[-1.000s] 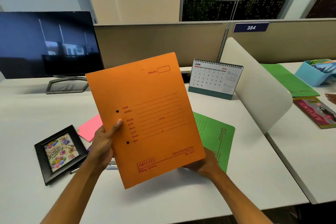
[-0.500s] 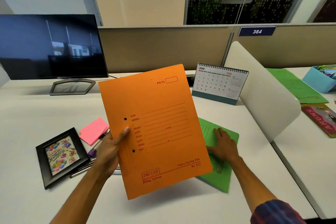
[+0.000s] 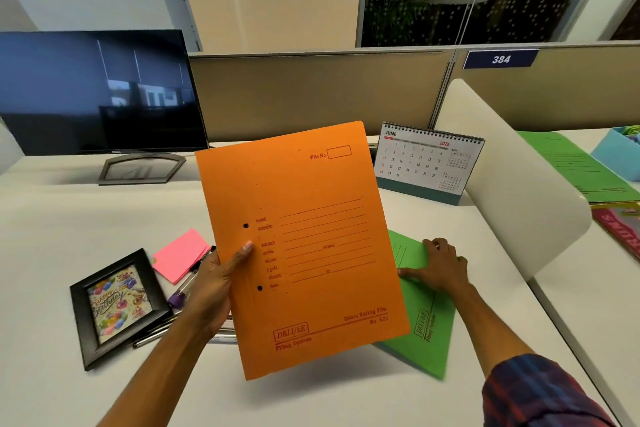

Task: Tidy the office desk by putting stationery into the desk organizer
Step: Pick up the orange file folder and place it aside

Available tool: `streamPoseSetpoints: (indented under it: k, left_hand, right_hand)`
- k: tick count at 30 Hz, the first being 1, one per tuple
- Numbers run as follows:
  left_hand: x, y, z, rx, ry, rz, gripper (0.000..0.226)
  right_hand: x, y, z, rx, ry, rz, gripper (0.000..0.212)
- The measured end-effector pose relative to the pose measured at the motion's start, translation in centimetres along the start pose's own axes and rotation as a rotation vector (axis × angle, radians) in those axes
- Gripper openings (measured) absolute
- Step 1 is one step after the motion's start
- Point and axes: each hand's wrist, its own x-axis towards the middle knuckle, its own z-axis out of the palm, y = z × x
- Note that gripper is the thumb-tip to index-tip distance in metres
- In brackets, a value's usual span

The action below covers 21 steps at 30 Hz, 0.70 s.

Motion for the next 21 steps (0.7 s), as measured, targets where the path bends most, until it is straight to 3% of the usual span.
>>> streamPoseSetpoints:
  k: [7, 12, 17, 21]
  left_hand:
    - [0.5, 0.1, 0.3, -0.001, -0.013, -0.009, 0.045]
    - [0.6, 0.0, 0.6, -0.002, 0.002, -0.007, 0.042]
    - [0.7, 0.2, 0.6, 0.001, 0.006, -0.007, 0.039]
    - [0.7, 0.2, 0.5, -0.005, 0.0, -0.002, 0.042]
  right_hand:
    - [0.8, 0.0, -1.4, -0.029, -0.085, 0.041, 0.1]
    - [1.0, 0.0, -1.4, 0.078, -0.153, 0.077, 0.097]
    - [0.8, -0.3, -2.4, 0.188, -0.216, 0.065, 0.076]
    - [0.4, 0.6, -3.4, 0.429, -0.204, 0.032, 0.054]
